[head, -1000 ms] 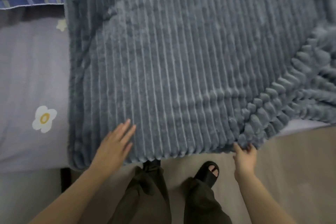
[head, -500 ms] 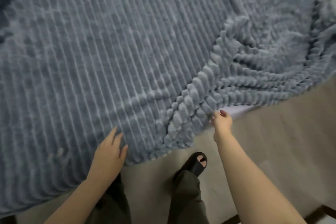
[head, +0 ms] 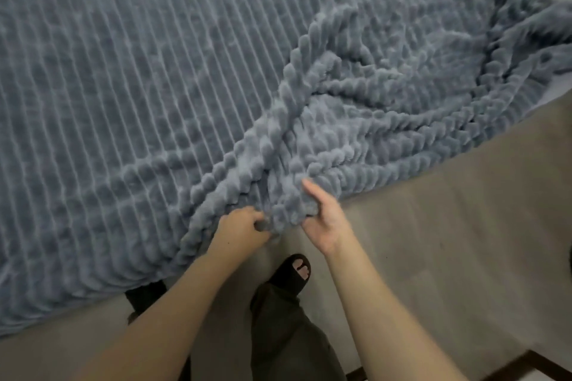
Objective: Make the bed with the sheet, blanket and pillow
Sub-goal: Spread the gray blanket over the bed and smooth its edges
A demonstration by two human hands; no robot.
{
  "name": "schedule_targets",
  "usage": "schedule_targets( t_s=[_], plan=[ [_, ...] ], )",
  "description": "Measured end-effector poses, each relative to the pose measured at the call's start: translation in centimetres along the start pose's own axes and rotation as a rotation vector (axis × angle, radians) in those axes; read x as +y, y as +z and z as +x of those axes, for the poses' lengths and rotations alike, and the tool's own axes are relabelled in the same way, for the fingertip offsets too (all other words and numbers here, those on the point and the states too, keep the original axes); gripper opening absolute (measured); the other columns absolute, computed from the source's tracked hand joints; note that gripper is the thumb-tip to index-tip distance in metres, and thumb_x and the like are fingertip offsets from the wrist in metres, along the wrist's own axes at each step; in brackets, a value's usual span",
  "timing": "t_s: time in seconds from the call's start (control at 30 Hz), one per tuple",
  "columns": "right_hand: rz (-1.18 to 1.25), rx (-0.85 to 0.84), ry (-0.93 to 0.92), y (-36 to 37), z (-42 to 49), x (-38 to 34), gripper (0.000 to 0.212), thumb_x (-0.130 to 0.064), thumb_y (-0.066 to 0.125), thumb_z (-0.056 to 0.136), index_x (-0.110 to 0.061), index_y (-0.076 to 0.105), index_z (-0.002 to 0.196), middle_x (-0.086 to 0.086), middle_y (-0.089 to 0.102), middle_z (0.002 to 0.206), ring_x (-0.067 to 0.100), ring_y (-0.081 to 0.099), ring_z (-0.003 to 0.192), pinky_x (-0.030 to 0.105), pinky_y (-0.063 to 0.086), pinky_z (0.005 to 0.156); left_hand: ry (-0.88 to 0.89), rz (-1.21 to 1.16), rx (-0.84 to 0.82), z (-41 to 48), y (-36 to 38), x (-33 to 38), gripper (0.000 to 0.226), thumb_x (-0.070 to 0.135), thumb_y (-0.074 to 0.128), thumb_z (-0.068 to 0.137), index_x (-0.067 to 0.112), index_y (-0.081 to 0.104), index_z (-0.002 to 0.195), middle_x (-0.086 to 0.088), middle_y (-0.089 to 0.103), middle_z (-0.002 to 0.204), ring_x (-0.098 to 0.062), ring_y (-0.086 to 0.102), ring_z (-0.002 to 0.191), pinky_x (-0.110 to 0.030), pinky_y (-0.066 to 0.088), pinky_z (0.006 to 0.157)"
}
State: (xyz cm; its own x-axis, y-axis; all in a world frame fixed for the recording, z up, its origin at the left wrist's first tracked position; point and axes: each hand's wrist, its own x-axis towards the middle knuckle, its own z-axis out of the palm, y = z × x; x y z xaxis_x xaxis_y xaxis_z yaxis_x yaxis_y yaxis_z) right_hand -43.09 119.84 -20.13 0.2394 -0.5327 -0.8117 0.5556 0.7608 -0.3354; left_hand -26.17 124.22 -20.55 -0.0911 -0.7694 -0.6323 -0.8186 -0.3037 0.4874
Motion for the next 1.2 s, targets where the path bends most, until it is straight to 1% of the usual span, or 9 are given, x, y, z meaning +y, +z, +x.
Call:
schedule_targets(
  t_s=[0.1, 0.2, 0.3, 0.4, 0.5, 0.67, 0.8, 1.0, 1.2],
  plan=[
    [0.272, 0.026, -0.145, -4.6, -0.8, -3.9, 0.050, -0.024, 0.069, 0.082, -0.010, 0.060, 0.129, 0.015, 0.061, 0.131, 0.033, 0.058, 0.121, 0.050, 0.046, 0.102, -0.034, 0.098, -0.298, -0.4, 0.3, 1.8, 0.011, 0.026, 0.060, 0.084, 0.018, 0.062, 0.077, 0.003, 0.057, 0.074, -0.016, 0.056, 0.074, -0.030, 0.046, 0.068],
    [0.265, 0.114, -0.284, -9.5, -1.8, -8.7, 0.052, -0.028, 0.069, 0.084, -0.010, 0.059, 0.131, 0.014, 0.059, 0.134, 0.033, 0.057, 0.123, 0.053, 0.043, 0.104, -0.028, 0.153, -0.376, -1.1, 2.1, 3.3, 0.016, 0.031, 0.053, 0.088, 0.022, 0.057, 0.075, 0.005, 0.054, 0.087, -0.014, 0.053, 0.086, -0.034, 0.044, 0.088],
    [0.172, 0.158, -0.232, -13.8, -2.8, -12.1, 0.042, -0.026, 0.063, 0.087, -0.009, 0.063, 0.126, 0.015, 0.063, 0.127, 0.034, 0.062, 0.116, 0.049, 0.053, 0.091, 0.024, 0.278, -0.458, -1.0, 4.3, 4.6, 0.024, 0.037, 0.046, 0.091, 0.036, 0.062, 0.109, 0.009, 0.046, 0.120, -0.019, 0.038, 0.123, -0.056, 0.013, 0.114],
    [0.006, 0.640, -0.248, -17.8, -3.6, -12.7, 0.048, -0.016, 0.075, 0.074, -0.008, 0.064, 0.119, 0.011, 0.071, 0.111, 0.028, 0.072, 0.089, 0.038, 0.059, 0.064, 0.090, 0.299, -0.550, -0.1, 6.4, 5.6, 0.042, 0.041, 0.044, 0.093, 0.049, 0.044, 0.134, 0.010, 0.019, 0.153, -0.024, 0.011, 0.144, -0.062, -0.006, 0.115],
    [-0.110, 0.910, -0.304, -20.8, -4.0, -11.8, 0.036, -0.012, 0.078, 0.076, -0.010, 0.061, 0.107, 0.008, 0.069, 0.109, 0.016, 0.067, 0.075, 0.028, 0.053, 0.061, 0.230, 0.282, -0.358, 1.2, 7.8, 6.7, 0.051, 0.030, 0.045, 0.096, 0.040, 0.033, 0.145, 0.005, 0.016, 0.157, -0.022, 0.017, 0.144, -0.048, 0.011, 0.120],
    [-0.442, 0.849, -0.077, -22.6, -3.3, -11.7, 0.046, -0.013, 0.069, 0.086, -0.007, 0.052, 0.129, 0.013, 0.061, 0.125, 0.027, 0.060, 0.098, 0.037, 0.045, 0.079, 0.301, 0.197, 0.000, 4.2, 7.1, 9.3, 0.054, 0.023, 0.048, 0.097, 0.026, 0.032, 0.149, 0.001, 0.013, 0.161, -0.020, 0.022, 0.145, -0.032, 0.025, 0.116],
    [-0.478, 0.845, -0.148, -22.3, -1.6, -15.7, 0.056, -0.016, 0.066, 0.088, -0.008, 0.043, 0.138, 0.012, 0.050, 0.137, 0.029, 0.054, 0.119, 0.043, 0.046, 0.095, 0.298, 0.128, 0.001, 7.7, 6.3, 12.6, 0.057, 0.026, 0.047, 0.099, 0.026, 0.025, 0.152, 0.007, 0.002, 0.162, -0.015, 0.012, 0.147, -0.027, 0.025, 0.115],
    [-0.520, 0.696, -0.353, -20.8, 2.2, -26.4, 0.065, -0.023, 0.065, 0.090, -0.017, 0.034, 0.146, 0.003, 0.041, 0.147, 0.018, 0.047, 0.125, 0.039, 0.044, 0.102, 0.342, 0.054, -0.011, 13.4, 5.3, 19.4, 0.059, 0.030, 0.049, 0.099, 0.026, 0.024, 0.152, 0.010, 0.000, 0.162, -0.015, 0.014, 0.147, -0.020, 0.021, 0.109],
    [-0.642, 0.788, -0.297, -20.8, 6.3, -34.7, 0.087, -0.013, 0.070, 0.085, -0.019, 0.016, 0.153, 0.003, 0.025, 0.157, 0.029, 0.034, 0.140, 0.050, 0.036, 0.112, 0.244, -0.029, -0.169, 17.9, 4.5, 23.8, 0.060, 0.039, 0.047, 0.098, 0.032, 0.022, 0.152, 0.015, 0.005, 0.161, -0.012, 0.023, 0.144, -0.018, 0.020, 0.109]
  ],
)
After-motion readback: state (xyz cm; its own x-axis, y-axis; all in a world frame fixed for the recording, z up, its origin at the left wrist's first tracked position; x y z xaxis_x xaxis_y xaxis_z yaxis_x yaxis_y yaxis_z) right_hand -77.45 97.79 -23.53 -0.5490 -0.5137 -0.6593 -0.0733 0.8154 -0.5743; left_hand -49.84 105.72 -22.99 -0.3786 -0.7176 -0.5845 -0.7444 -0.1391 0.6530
